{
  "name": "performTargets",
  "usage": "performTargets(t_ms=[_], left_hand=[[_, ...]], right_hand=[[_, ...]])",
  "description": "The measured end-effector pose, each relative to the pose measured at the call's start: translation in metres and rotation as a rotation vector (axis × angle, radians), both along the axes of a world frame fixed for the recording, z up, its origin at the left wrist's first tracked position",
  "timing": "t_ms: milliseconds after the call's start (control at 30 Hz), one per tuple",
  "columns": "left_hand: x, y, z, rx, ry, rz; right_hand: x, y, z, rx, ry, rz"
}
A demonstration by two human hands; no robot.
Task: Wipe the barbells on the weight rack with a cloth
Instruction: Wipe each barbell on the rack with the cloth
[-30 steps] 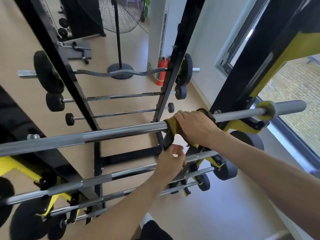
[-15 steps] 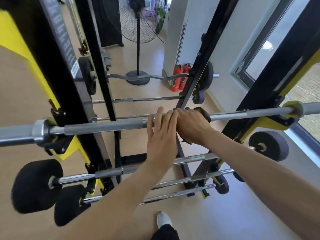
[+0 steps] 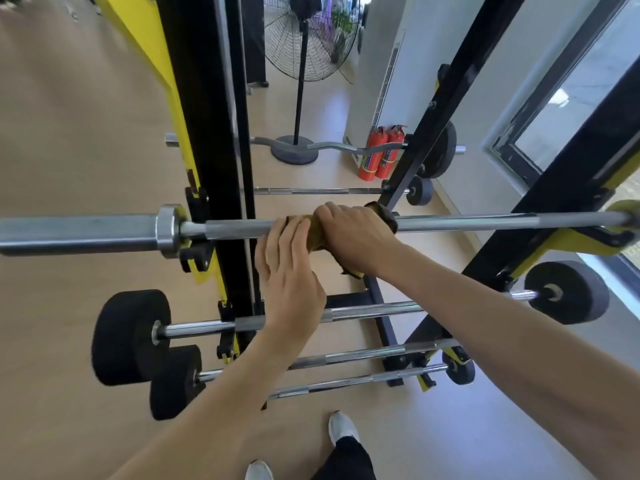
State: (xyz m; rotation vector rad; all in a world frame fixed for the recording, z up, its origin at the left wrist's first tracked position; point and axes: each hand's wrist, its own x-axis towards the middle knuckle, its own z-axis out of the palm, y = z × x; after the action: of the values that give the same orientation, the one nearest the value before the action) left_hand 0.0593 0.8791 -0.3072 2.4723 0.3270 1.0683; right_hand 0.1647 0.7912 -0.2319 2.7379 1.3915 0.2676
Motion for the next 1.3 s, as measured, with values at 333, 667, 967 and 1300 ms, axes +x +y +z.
performTargets(t_ms=[333,667,967,1300], left_hand=[[-0.046,0.038,-0.024,-0.306,-0.199,0.03],[-0.066,0.02,-0.057,-0.624,-0.046,-0.033],[-0.059,0.025,-0.084,-0.878,0.699,-0.137],[-0.049,0.05,-0.104,-1.18,0.616,0.09]], right_hand=[[-0.051,0.103,-0.042,0.227,-0.152,0.208],[-0.075,0.031,-0.141,0.298,0.399,0.22],[-0.099,-0.008,-0.193,0.459,0.826,-0.156],[-0.038,-0.01,-0.163,0.554,0.987,-0.293]])
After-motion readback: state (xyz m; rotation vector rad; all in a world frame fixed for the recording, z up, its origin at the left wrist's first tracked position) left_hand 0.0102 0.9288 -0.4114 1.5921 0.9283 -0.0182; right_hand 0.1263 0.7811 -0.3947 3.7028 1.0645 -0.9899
